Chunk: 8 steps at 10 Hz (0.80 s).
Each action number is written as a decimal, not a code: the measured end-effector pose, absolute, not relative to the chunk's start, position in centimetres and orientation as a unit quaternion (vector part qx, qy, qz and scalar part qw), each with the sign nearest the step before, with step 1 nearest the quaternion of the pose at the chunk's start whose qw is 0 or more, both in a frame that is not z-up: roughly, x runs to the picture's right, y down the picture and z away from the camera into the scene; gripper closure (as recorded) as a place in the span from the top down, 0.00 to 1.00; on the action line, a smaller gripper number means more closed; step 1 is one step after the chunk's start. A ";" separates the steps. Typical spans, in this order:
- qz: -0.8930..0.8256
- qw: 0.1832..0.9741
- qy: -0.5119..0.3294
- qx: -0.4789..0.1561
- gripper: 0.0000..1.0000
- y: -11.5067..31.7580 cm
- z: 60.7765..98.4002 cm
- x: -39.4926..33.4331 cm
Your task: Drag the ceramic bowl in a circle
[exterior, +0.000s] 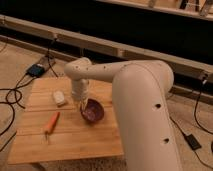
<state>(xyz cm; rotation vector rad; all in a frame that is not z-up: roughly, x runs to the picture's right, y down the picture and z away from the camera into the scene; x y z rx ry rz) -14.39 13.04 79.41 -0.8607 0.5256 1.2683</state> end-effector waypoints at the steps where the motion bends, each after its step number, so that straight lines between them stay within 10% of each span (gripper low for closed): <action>1: 0.562 0.685 0.239 -0.398 0.00 14.3 78.1 -14.2; 8: 0.584 0.649 0.291 -0.392 0.00 16.8 75.3 -7.8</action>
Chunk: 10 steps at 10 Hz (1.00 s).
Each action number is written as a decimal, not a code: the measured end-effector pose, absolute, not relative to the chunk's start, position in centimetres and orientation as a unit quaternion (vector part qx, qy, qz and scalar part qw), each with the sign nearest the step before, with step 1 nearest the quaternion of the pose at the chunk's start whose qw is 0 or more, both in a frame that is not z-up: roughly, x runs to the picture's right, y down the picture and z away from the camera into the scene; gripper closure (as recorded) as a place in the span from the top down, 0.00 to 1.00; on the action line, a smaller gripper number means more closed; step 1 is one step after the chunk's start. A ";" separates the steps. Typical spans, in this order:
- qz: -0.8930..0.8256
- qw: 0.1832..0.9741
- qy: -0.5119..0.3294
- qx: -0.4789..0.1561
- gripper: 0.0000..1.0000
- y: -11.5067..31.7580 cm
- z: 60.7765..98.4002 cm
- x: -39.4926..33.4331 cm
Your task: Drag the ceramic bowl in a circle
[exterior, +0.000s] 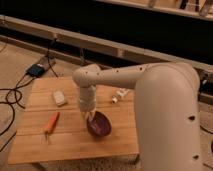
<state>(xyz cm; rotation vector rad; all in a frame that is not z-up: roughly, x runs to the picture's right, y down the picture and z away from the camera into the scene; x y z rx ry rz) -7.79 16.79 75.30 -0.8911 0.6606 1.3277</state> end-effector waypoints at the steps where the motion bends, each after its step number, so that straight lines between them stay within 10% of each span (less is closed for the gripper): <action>1: 0.592 0.645 0.298 -0.381 0.00 16.6 75.6 -6.5; 10: 0.553 0.697 0.382 -0.251 0.10 15.9 80.2 -0.3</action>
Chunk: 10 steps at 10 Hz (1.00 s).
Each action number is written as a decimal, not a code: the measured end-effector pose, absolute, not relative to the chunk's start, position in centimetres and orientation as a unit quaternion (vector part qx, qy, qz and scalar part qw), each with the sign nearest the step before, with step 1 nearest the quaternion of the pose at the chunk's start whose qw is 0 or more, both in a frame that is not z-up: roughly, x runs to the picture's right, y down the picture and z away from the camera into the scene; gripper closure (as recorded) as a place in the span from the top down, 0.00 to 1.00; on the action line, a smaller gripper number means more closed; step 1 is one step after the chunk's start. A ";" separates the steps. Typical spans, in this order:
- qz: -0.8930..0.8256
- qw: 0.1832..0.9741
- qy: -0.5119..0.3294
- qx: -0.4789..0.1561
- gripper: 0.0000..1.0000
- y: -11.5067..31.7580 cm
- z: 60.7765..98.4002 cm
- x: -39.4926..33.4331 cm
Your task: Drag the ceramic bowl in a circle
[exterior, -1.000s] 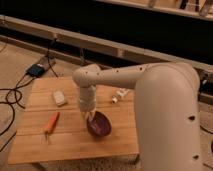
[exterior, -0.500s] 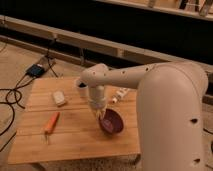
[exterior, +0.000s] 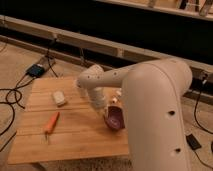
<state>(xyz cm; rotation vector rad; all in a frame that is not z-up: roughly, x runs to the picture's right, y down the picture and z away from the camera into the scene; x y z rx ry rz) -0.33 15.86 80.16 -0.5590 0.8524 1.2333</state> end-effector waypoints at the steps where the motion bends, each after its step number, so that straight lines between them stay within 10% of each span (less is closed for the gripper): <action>1: 0.544 0.704 0.390 -0.239 0.18 15.9 80.4 -0.2; 7: 0.524 0.716 0.416 -0.200 0.77 16.9 81.7 -0.6; 10: 0.523 0.716 0.421 -0.191 0.80 17.1 82.2 -0.6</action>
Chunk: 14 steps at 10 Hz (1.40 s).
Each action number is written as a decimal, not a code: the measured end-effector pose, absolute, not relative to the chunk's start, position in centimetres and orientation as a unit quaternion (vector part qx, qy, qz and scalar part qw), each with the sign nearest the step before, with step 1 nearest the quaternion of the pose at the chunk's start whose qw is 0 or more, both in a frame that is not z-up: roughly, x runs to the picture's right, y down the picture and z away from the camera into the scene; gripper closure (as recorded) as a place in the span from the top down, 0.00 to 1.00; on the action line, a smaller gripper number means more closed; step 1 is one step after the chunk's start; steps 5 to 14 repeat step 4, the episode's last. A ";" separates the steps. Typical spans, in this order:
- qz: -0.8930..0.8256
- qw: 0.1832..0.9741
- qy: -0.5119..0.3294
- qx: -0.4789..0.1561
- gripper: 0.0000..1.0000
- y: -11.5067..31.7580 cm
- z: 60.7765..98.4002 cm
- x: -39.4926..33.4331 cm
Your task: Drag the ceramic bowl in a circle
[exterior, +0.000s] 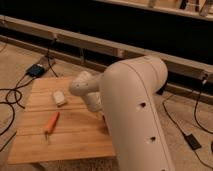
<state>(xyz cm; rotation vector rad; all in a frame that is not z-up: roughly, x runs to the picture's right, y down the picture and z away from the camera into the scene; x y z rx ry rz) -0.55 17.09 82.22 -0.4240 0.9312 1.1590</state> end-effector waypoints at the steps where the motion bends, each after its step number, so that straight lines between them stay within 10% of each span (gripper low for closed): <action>1: 0.524 0.716 0.421 -0.189 0.80 17.1 82.3 -0.6; 14: 0.525 0.715 0.421 -0.189 0.80 17.1 82.4 -0.7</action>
